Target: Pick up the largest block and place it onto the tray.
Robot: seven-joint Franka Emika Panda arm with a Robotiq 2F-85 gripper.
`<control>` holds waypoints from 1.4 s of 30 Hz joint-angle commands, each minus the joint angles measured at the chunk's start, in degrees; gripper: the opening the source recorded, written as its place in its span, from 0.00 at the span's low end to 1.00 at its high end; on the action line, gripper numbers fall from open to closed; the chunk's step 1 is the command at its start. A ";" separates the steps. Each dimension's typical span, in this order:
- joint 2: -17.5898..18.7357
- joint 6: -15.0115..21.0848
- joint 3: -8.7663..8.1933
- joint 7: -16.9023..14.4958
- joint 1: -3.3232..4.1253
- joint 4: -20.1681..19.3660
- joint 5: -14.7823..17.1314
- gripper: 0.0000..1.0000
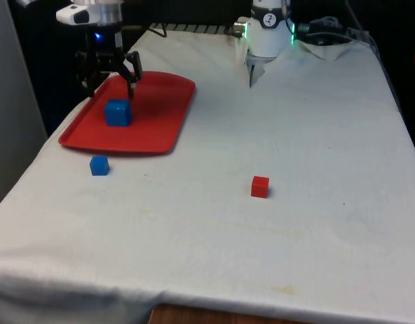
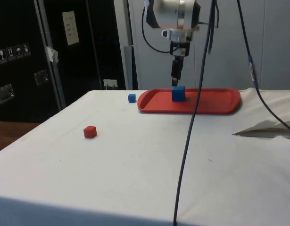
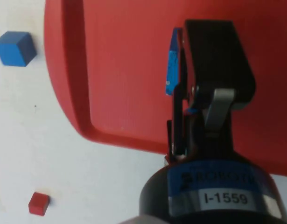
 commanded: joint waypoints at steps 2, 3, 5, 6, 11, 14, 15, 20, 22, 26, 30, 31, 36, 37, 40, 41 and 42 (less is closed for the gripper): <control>-0.92 -0.29 -1.43 0.92 1.20 -0.52 -1.60 1.00; -1.32 -0.29 -1.66 1.15 1.38 -0.52 -1.95 1.00; -1.55 -0.06 -0.92 0.57 0.63 -0.11 -1.55 1.00; -2.01 -0.29 -2.01 1.49 1.66 -0.57 -2.69 1.00; -4.35 -0.29 -3.32 2.64 2.52 -0.57 -5.10 1.00; -5.10 -0.06 -2.69 2.23 1.83 -0.11 -4.98 1.00; -5.50 -0.29 -3.84 3.15 2.98 -0.57 -6.13 1.00; -7.62 -0.17 -4.81 4.47 3.84 -0.52 -8.48 1.00; -8.31 -0.17 -5.16 4.93 4.18 -0.46 -9.22 1.00; -9.57 -0.06 -5.67 5.79 4.87 -0.40 -10.54 1.00; -10.49 -0.06 -4.87 5.84 4.13 0.11 -11.00 1.00; -11.12 0.06 -6.02 7.22 5.56 -0.11 -12.49 1.00; -12.20 0.40 -5.96 9.68 6.53 0.52 -15.36 1.00; -12.49 0.06 -4.98 8.94 5.33 0.92 -14.78 1.00; -12.43 0.52 -6.02 10.77 6.99 0.86 -16.67 1.00; -12.43 0.46 -6.02 11.12 7.16 1.03 -17.02 1.00; -12.49 0.46 -6.02 11.52 7.28 1.15 -17.42 1.00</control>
